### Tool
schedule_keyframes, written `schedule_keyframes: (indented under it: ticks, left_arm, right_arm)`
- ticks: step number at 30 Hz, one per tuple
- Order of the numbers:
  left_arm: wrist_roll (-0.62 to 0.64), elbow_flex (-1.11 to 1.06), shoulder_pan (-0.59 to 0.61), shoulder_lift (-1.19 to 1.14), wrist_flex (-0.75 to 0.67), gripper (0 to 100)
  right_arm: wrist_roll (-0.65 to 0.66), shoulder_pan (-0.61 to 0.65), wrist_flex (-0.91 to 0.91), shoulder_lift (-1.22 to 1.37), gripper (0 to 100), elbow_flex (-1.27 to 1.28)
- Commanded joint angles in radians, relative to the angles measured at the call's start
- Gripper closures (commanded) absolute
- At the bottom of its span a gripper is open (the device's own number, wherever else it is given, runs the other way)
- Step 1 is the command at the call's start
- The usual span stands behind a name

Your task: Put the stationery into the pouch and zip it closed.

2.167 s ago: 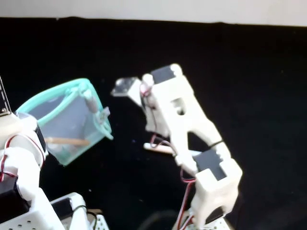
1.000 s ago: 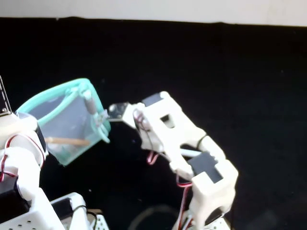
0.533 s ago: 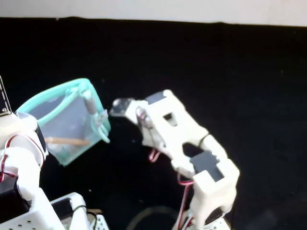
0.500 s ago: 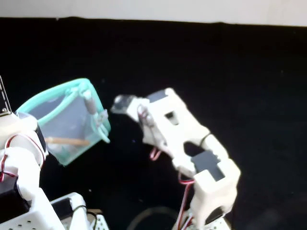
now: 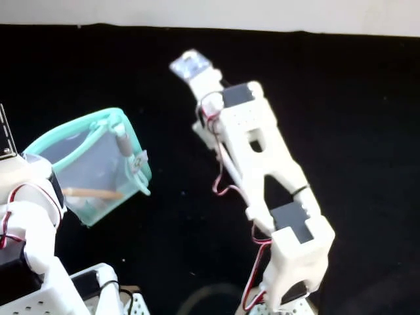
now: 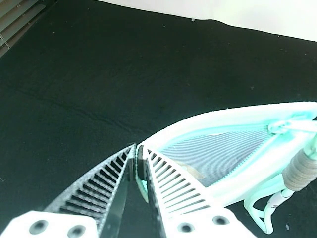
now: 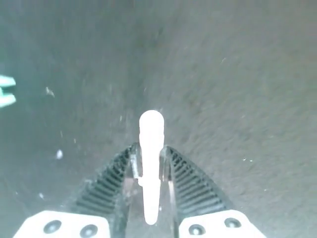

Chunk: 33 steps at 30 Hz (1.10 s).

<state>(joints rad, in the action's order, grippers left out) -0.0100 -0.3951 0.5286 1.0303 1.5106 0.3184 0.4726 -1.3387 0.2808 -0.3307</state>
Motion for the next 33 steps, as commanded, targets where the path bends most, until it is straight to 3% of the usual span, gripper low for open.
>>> schedule_keyframes:
  ticks: [1,10,22,28,33]
  left_arm:
    - [-0.003,-0.019,0.01,-0.008,0.0,99]
    - [-0.003,-0.019,0.007,-0.008,0.002,99]
    - [-0.003,-0.021,0.007,-0.008,0.003,99]
    - [-0.003,-0.021,0.007,-0.008,0.005,99]
    - [-0.003,-0.021,0.007,-0.008,0.005,99]
  right_arm:
    - [-0.094,-0.008,-0.018,-0.048,99.1,-0.14]
    - [-0.29,0.045,-0.018,-0.048,99.1,-0.403]
    - [-0.324,0.16,-0.064,-0.048,99.1,-0.696]
    - [-0.322,0.171,-0.064,-0.031,99.1,-0.642]
    - [-0.324,0.173,0.054,0.051,98.5,-0.533]
